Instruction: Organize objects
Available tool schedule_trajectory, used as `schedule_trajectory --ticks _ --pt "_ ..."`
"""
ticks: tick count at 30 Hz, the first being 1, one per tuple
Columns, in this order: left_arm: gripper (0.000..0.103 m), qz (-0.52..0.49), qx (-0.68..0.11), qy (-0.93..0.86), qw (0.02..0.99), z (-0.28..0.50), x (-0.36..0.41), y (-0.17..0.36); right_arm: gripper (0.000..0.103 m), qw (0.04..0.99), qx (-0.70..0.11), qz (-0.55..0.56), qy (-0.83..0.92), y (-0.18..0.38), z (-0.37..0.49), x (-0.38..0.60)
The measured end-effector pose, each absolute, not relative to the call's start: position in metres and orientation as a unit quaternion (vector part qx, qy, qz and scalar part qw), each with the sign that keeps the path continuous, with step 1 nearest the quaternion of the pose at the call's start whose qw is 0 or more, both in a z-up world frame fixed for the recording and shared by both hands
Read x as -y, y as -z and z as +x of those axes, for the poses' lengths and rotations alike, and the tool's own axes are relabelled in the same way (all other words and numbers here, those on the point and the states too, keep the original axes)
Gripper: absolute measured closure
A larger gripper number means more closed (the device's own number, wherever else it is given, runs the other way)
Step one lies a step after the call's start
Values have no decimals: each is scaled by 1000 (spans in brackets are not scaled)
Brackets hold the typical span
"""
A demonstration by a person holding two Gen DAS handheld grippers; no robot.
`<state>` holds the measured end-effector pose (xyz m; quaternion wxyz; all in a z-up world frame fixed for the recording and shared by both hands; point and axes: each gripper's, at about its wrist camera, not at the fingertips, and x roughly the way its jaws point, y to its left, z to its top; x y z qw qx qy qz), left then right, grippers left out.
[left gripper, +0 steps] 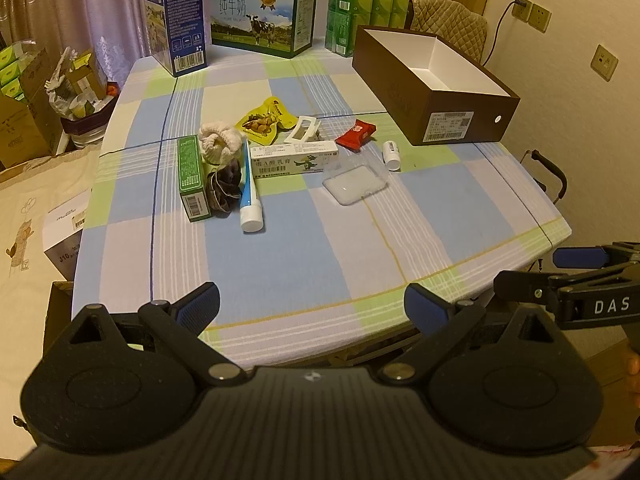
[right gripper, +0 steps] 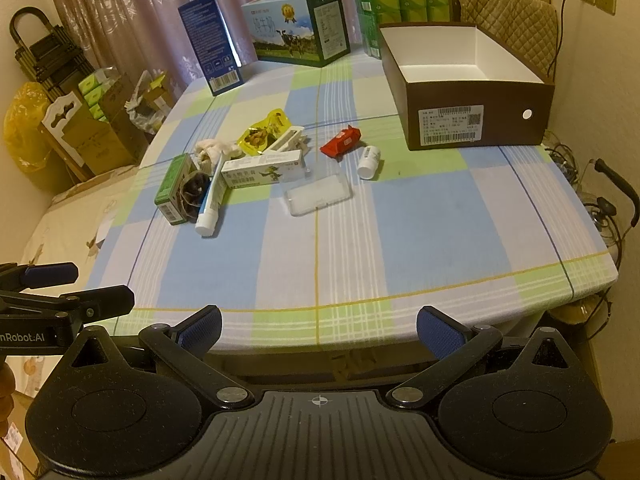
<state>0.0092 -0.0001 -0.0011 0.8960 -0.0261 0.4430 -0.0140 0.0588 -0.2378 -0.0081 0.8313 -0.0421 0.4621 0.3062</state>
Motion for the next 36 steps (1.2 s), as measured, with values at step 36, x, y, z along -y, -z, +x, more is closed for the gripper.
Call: schedule_trajectory --ticks 36 --pt "6 -31 -448 16 893 24 -6 6 2 827 -473 -45 -302 14 73 217"
